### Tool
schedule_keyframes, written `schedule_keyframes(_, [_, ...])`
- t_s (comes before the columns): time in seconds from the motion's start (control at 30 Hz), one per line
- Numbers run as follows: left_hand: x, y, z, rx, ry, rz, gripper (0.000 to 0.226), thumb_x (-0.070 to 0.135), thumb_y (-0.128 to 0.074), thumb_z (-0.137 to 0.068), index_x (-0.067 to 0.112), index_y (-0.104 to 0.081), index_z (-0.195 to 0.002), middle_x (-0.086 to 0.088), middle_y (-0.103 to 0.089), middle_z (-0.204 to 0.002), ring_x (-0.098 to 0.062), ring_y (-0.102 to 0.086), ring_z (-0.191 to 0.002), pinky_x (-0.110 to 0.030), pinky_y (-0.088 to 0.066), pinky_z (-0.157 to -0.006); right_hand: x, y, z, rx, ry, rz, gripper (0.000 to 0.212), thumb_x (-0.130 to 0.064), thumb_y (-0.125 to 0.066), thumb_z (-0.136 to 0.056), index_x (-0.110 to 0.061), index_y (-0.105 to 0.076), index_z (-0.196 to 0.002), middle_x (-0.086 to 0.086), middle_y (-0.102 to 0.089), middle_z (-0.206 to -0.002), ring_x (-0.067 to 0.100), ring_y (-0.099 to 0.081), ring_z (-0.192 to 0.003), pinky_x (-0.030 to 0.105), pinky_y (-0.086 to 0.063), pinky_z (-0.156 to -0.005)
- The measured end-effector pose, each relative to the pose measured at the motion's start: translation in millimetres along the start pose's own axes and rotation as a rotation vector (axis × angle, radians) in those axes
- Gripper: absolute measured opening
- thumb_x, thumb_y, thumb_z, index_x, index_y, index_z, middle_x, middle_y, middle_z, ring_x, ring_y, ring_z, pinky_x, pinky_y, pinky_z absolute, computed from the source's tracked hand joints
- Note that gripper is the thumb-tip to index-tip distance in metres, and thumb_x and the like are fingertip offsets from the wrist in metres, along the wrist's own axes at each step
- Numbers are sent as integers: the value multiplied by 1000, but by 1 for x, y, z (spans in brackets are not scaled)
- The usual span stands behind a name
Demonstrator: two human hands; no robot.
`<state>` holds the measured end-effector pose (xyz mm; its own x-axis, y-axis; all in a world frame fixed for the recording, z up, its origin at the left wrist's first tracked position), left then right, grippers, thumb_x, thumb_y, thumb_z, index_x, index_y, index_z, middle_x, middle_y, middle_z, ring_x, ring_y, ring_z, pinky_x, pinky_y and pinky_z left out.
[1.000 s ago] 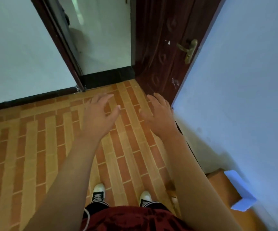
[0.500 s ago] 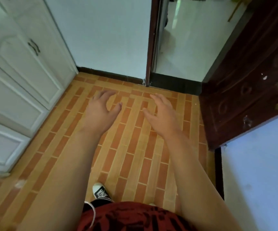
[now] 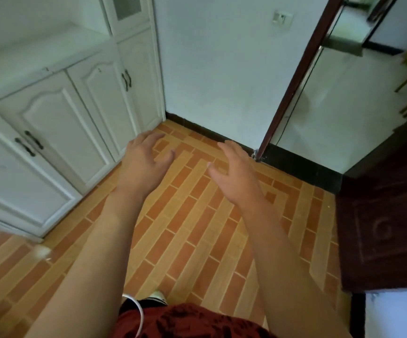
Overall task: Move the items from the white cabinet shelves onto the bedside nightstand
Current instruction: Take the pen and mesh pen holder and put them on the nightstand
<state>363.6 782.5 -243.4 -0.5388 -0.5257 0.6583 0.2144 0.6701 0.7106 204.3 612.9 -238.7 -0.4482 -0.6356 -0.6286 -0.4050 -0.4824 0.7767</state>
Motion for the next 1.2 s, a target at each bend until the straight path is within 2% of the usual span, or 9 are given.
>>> schedule_keyframes(0.2, [-80, 77, -52, 138, 88, -21, 48, 45, -66, -97, 22, -63, -140, -3, -57, -147, -27, -48, -137, -40, -36, -115, -89, -57, -64, -50, 124, -9, 64, -49, -57, -102, -34, -35, -160, -8, -26, -170, 16, -24, -157, 51, -29, -126])
schedule_keyframes(0.37, [-132, 132, -77, 236, 171, 0, 49, 48, -63, -98, 25, -60, -141, 0, -54, -148, -25, -46, -140, -44, -38, -117, -152, -102, -110, -76, 247, -18, 64, -50, -58, -101, -32, -38, -159, -8, -29, -168, 17, -27, -155, 50, -29, -126])
schedule_keyframes(0.6, [-179, 162, -97, 308, 278, -27, 49, 47, -63, -99, 24, -60, -142, -1, -55, -149, -24, -46, -141, -42, -38, -117, -200, -148, -169, -172, 394, 8, 63, -54, -55, -99, -29, -42, -156, -4, -36, -165, 20, -31, -154, 53, -35, -123])
schedule_keyframes(0.7, [-190, 165, -109, 335, 336, -52, 49, 48, -63, -99, 27, -59, -142, 1, -54, -150, -24, -45, -141, -43, -38, -117, -212, -160, -196, -231, 421, -6, 61, -48, -57, -102, -30, -40, -157, -4, -31, -168, 19, -26, -156, 50, -31, -125])
schedule_keyframes(0.8, [-197, 168, -129, 387, 396, -81, 49, 46, -64, -98, 27, -59, -143, 0, -53, -151, -25, -45, -140, -46, -39, -117, -224, -172, -232, -263, 477, -26, 62, -48, -58, -101, -30, -41, -158, -6, -31, -168, 17, -28, -155, 50, -32, -125])
schedule_keyframes(0.97, [-193, 173, -174, 497, 471, -133, 49, 43, -64, -98, 26, -59, -143, 1, -52, -151, -24, -43, -141, -38, -34, -114, -248, -179, -306, -343, 610, -78, 62, -46, -58, -101, -25, -41, -158, -2, -31, -168, 18, -28, -154, 47, -31, -125])
schedule_keyframes(1.1, [-185, 184, -201, 583, 506, -173, 49, 42, -64, -98, 25, -59, -143, 0, -52, -152, -24, -42, -143, -38, -33, -116, -271, -176, -355, -375, 706, -110, 63, -46, -59, -102, -23, -42, -157, -1, -32, -168, 18, -26, -156, 45, -27, -127])
schedule_keyframes(1.2, [-174, 196, -212, 656, 547, -217, 49, 47, -63, -98, 29, -57, -144, 3, -51, -152, -23, -41, -144, -45, -36, -120, -295, -172, -384, -409, 804, -137, 62, -45, -60, -101, -22, -43, -157, 0, -33, -168, 18, -26, -156, 45, -27, -127])
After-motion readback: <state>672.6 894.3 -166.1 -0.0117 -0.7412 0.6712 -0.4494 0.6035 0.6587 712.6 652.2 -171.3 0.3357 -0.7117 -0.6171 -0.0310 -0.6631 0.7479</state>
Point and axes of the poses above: each hand's wrist, its own z-axis away from the middle knuckle, its own y-axis out of the back of the hand, x = y × z, the point moved 3 cm from there along -z, towards the middle knuckle
